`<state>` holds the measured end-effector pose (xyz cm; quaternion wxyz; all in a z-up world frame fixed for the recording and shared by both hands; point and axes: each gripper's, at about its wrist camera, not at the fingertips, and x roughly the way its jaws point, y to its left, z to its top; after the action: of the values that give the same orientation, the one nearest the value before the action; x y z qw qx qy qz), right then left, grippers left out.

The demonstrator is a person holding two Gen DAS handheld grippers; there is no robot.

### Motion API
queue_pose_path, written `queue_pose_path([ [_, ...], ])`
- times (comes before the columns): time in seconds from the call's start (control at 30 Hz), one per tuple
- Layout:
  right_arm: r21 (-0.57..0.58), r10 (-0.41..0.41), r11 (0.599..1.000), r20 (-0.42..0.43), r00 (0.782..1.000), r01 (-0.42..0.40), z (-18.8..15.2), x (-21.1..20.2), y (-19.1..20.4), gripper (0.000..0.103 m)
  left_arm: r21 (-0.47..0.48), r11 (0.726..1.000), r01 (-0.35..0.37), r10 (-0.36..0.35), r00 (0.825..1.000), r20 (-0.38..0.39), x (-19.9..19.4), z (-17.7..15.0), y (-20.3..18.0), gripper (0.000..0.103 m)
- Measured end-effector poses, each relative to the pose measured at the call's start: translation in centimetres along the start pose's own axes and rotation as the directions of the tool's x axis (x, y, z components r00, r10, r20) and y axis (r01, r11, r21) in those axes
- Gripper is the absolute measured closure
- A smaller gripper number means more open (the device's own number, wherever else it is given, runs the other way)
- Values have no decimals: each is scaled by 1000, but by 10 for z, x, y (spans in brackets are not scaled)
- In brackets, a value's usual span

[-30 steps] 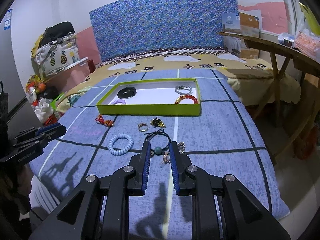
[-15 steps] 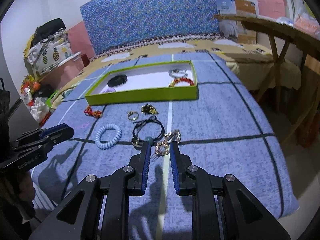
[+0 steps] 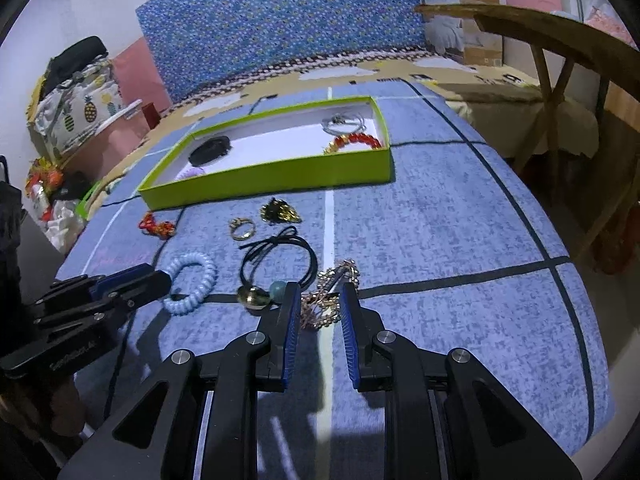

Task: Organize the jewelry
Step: 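Grasp light-blue coil with left gripper while right gripper grasps gold chain bracelet, then carry light-blue coil over box with left gripper while right gripper carries gold chain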

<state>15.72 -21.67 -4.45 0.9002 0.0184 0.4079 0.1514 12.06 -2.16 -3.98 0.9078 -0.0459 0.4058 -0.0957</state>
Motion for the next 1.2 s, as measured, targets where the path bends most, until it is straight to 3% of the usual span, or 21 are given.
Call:
queue_pose_path([
  [0.33,-19,-12,1000,-19,1000,11,3,5,-2,86,24,999,-38,38,999,-17,12,3,-8,78],
  [0.47,-55,-30,998,-18,999,29,3,4,1,90,38,997,-70,71,997,-15,13,3,-8,91],
  [0.53,-70,-34,997,-20,999,33,3,3,2,90,40,997,-66,67,998,-18,12,3,-7,92],
  [0.6,-90,-36,995,-17,999,34,3,2,4,100,44,997,-66,67,998,-19,12,3,-6,93],
  [0.9,-157,-37,987,-25,999,32,3,2,10,101,51,997,-60,61,998,-17,9,0,-7,93],
  [1.2,-141,-12,990,5,1000,13,2,-8,10,101,37,999,-18,18,1000,-4,2,-3,-4,93],
])
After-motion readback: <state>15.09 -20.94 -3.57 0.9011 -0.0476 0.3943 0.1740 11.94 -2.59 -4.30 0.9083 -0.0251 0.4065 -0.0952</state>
